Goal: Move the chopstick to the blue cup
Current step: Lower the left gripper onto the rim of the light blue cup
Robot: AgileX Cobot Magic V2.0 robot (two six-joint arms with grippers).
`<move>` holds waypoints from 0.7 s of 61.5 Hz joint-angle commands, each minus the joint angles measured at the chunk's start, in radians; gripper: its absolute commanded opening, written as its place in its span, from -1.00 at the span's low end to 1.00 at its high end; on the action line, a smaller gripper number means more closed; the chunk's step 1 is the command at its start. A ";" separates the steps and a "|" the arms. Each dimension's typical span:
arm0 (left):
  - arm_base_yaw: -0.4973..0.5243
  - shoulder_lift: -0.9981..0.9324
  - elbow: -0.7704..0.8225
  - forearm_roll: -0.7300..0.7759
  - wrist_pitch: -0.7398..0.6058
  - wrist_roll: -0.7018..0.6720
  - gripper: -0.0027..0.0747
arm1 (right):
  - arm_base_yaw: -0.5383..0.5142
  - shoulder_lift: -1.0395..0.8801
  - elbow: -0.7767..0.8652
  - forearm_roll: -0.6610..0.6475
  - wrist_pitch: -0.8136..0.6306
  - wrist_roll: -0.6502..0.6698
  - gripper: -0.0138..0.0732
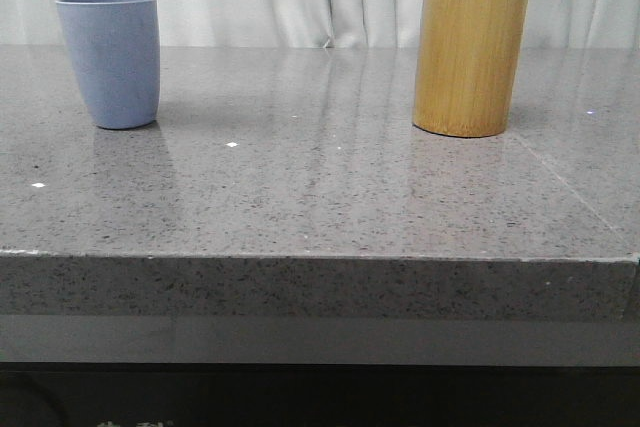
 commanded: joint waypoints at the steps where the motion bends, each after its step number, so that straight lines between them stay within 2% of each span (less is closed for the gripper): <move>1: -0.007 -0.027 -0.043 0.011 0.018 -0.003 0.67 | -0.004 0.014 -0.034 -0.006 -0.073 -0.006 0.79; 43: -0.007 0.028 0.049 -0.039 0.018 -0.010 0.67 | -0.004 0.014 -0.034 -0.006 -0.073 -0.006 0.79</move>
